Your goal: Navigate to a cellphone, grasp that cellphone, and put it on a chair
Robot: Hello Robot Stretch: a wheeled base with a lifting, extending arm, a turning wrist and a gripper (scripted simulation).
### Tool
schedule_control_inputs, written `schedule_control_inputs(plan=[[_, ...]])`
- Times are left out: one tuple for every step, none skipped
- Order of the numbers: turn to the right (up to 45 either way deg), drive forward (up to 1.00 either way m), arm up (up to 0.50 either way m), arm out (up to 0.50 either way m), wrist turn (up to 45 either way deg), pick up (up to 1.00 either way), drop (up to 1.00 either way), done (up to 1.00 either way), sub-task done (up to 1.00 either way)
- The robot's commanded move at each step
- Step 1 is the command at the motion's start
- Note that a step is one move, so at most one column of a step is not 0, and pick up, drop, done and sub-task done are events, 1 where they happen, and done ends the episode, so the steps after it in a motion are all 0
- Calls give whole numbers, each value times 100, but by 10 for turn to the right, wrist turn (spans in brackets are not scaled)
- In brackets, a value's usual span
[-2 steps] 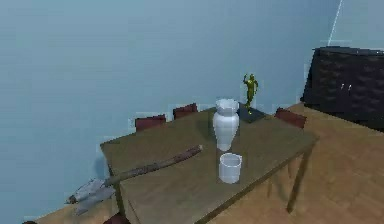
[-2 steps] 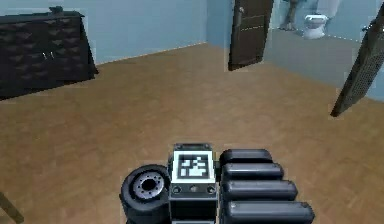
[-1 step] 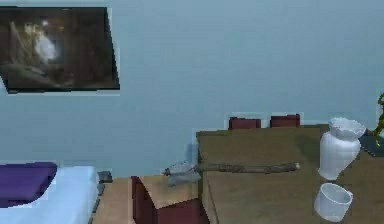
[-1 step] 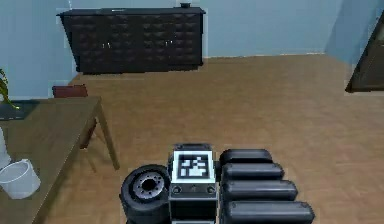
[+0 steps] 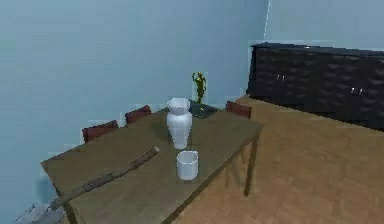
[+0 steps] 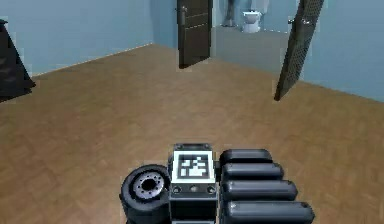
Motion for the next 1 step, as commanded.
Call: schedule_control_inputs(plan=[[450,0,0,0,0,0,0,0,0]])
